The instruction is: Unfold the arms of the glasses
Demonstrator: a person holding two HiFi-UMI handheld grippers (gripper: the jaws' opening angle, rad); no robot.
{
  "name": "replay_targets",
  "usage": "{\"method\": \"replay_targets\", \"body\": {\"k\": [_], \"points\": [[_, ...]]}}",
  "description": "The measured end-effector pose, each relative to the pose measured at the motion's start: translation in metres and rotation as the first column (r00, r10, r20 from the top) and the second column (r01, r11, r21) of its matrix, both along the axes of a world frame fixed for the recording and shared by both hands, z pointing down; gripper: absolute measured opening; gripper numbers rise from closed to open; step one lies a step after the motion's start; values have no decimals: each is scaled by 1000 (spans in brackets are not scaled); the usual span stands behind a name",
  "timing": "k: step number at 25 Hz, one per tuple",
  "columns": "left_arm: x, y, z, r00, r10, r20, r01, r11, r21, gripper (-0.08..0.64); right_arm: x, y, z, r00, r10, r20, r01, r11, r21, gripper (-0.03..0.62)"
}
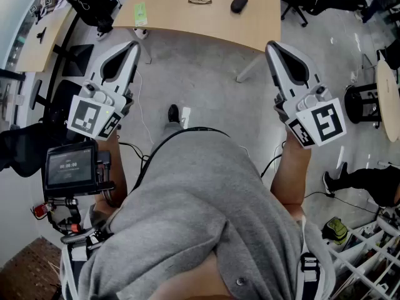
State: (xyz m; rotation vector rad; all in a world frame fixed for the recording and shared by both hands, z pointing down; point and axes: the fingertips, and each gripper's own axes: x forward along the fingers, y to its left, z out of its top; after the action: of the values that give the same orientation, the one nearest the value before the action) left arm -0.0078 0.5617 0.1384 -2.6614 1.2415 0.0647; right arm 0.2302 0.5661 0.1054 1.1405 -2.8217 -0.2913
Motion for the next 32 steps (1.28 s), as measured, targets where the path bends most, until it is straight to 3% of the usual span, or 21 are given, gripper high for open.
{"method": "replay_targets", "body": {"k": [25,32], "points": [[3,3,9,1000,12,16,-12,1000,-19,6,6,1,10,999,23,34,-22,999,-36,6],[-12,-39,20,999,42,5,-41,999,-33,6,-12,-33,16,996,30,86,-24,998,-65,8]]}}
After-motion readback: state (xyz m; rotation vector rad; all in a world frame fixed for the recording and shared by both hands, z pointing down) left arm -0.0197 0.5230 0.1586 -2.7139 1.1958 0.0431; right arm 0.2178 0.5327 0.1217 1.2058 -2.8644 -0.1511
